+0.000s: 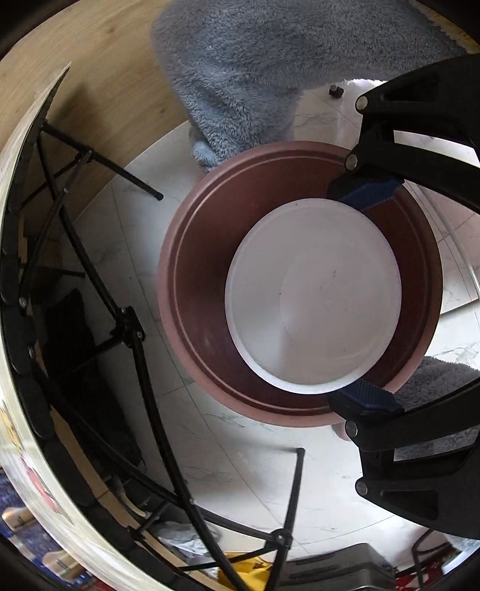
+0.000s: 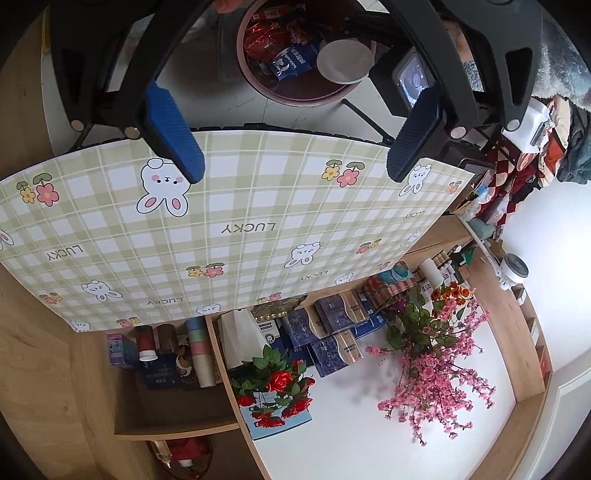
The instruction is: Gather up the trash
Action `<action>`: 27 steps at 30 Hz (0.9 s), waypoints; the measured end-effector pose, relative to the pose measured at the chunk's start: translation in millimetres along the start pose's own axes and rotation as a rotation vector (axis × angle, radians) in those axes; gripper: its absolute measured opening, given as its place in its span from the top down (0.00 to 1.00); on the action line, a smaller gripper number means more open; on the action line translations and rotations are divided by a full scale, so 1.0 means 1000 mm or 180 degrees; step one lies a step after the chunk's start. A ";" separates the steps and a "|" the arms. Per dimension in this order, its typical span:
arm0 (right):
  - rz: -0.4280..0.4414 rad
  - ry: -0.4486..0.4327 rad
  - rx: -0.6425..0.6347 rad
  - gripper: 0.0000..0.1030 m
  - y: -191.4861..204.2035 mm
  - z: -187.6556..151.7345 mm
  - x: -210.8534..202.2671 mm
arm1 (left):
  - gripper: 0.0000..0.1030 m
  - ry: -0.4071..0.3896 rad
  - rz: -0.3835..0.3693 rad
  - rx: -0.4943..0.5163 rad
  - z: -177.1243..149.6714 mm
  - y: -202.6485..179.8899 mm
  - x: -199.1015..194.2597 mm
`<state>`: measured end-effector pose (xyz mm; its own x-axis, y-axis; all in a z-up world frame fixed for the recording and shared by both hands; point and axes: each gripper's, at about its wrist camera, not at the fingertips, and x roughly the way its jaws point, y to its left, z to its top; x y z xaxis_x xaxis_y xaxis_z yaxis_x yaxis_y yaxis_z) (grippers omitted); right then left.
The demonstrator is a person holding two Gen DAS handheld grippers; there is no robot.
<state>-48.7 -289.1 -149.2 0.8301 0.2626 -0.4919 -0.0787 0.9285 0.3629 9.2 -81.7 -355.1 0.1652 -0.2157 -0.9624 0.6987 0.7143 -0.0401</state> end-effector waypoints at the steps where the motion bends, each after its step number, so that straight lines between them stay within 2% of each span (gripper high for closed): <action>1: -0.0006 -0.0001 -0.0001 0.05 0.000 0.000 -0.001 | 0.19 -0.0039 0.0008 0.0004 0.001 0.000 -0.003; 6: -0.0027 -0.0053 -0.0023 0.05 0.002 0.003 -0.002 | 0.14 -0.0328 0.0028 -0.0109 0.012 0.008 -0.037; 9: -0.0066 -0.0097 -0.0028 0.05 0.003 0.005 -0.004 | 0.13 -0.0571 0.0164 -0.0108 0.020 0.016 -0.069; 13: -0.0071 -0.0135 -0.0031 0.05 0.007 0.011 -0.008 | 0.11 -0.1024 0.0310 -0.0198 0.032 0.029 -0.130; 17: 0.0057 -0.0011 -0.0057 0.05 0.015 0.021 -0.008 | 0.09 -0.1490 0.0460 -0.0272 0.041 0.037 -0.197; 20: -0.0007 -0.0042 -0.0175 0.05 0.027 0.031 -0.012 | 0.07 -0.1698 0.0546 -0.0375 0.041 0.041 -0.237; 24: -0.0073 -0.0114 -0.0347 0.05 0.044 0.046 -0.020 | 0.06 -0.2173 0.0793 -0.0447 0.037 0.039 -0.295; 27: -0.0198 -0.0201 -0.0476 0.05 0.056 0.057 -0.028 | 0.06 -0.2447 0.0877 -0.0525 0.034 0.039 -0.330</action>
<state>-45.5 -259.6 -70.3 0.8685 0.1909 -0.4575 -0.1036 0.9724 0.2092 5.5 -5.4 -29.9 0.7865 -0.3707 -0.4940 0.4626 0.8835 0.0735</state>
